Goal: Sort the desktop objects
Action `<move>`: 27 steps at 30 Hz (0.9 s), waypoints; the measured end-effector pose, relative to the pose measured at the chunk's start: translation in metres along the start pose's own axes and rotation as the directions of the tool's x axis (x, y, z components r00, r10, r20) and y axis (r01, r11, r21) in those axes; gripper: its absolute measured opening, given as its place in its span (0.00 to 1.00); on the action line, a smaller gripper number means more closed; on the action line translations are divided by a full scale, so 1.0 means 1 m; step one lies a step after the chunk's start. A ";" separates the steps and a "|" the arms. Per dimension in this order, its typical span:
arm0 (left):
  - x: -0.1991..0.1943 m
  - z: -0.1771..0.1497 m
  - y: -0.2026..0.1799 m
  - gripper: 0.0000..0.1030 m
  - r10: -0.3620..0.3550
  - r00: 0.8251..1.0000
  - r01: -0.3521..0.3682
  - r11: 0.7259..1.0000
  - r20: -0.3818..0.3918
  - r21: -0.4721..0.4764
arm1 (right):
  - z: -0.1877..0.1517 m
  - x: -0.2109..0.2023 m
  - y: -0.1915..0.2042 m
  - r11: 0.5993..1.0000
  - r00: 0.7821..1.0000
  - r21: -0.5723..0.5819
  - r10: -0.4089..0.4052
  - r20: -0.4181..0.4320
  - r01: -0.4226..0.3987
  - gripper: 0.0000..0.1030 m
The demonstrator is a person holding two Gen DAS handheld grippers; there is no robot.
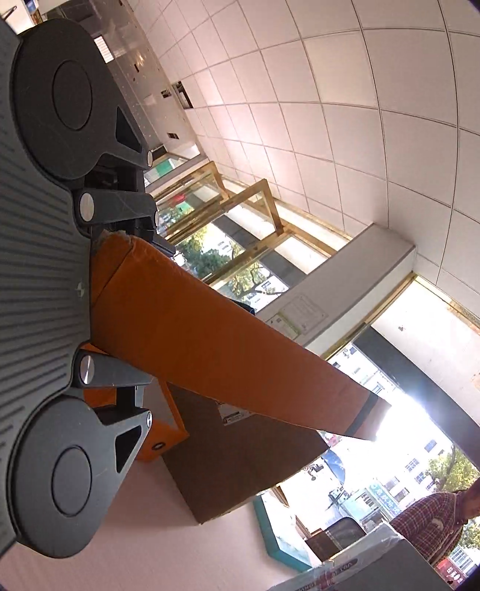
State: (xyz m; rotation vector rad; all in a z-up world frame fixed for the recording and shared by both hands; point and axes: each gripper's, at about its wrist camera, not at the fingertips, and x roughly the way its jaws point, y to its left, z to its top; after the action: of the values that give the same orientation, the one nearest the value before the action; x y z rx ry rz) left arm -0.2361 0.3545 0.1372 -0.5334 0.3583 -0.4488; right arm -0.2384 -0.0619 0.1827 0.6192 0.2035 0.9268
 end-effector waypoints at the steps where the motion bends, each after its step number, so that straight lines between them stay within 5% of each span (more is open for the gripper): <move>1: -0.004 0.007 0.005 1.00 0.017 1.000 -0.017 1.000 0.019 -0.001 | 0.002 0.013 -0.002 1.000 1.000 0.009 0.015 -0.011 -0.015 0.34; 11: -0.034 0.047 0.064 1.00 0.190 0.969 -0.191 0.982 0.156 -0.007 | 0.004 0.136 -0.035 0.984 0.977 0.097 0.163 -0.135 -0.150 0.35; 18: -0.012 0.064 0.121 1.00 0.332 0.935 -0.319 0.941 0.122 -0.113 | -0.019 0.210 -0.074 0.977 0.970 0.188 0.138 -0.199 -0.100 0.35; 23: 0.013 0.058 0.153 1.00 0.361 0.932 -0.350 0.922 0.037 -0.165 | -0.030 0.228 -0.107 0.977 0.968 0.212 0.091 -0.234 -0.040 0.36; 27: 0.031 0.049 0.156 0.98 0.411 0.911 -0.405 0.907 0.030 -0.117 | -0.039 0.234 -0.126 0.972 0.964 0.234 0.058 -0.260 0.004 0.38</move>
State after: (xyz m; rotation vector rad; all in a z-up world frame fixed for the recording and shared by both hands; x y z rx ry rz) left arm -0.1395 0.4791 0.0829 -0.5581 0.4326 -0.0074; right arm -0.0291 0.0850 0.1008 0.7140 0.5519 1.0199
